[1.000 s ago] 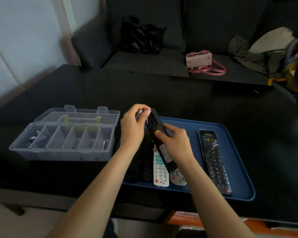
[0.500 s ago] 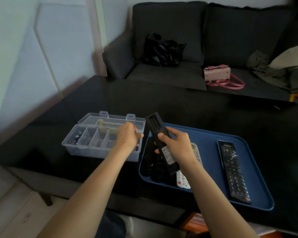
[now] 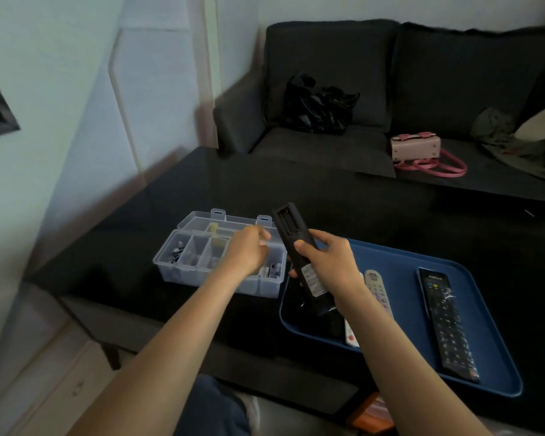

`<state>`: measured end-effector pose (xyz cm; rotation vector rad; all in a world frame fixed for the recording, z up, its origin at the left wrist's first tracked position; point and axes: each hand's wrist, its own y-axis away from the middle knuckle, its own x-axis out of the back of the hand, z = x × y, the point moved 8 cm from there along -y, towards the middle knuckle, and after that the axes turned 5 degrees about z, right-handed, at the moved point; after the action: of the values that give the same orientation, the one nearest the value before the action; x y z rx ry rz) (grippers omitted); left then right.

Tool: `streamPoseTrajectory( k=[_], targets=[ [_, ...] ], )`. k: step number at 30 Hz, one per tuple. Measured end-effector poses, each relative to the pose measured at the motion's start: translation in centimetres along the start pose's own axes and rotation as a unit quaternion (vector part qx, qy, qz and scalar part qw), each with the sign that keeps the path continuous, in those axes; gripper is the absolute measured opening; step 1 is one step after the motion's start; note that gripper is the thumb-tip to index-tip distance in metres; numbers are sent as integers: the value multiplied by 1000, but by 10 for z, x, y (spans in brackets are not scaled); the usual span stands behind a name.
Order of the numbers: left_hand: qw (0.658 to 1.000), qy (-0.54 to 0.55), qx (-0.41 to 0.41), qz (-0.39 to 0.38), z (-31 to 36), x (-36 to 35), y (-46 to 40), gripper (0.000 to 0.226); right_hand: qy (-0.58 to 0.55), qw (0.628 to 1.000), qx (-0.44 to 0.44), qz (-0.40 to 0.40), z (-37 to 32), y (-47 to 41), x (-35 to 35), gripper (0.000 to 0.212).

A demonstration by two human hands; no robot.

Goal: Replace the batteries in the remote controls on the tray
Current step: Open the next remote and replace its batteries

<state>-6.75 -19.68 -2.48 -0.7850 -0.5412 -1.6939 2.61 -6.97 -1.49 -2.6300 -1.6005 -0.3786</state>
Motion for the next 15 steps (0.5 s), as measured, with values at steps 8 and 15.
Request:
streamPoseTrajectory(
  k=[8,15],
  targets=[
    [984,-63,-20,163,-52,88,11,24,-82,994,-55,-43,-14,7,-68,29],
    [968,-243,43,48,-121,109,-17,25,-74,992,-62,-83,-21,7,-122,32]
  ],
)
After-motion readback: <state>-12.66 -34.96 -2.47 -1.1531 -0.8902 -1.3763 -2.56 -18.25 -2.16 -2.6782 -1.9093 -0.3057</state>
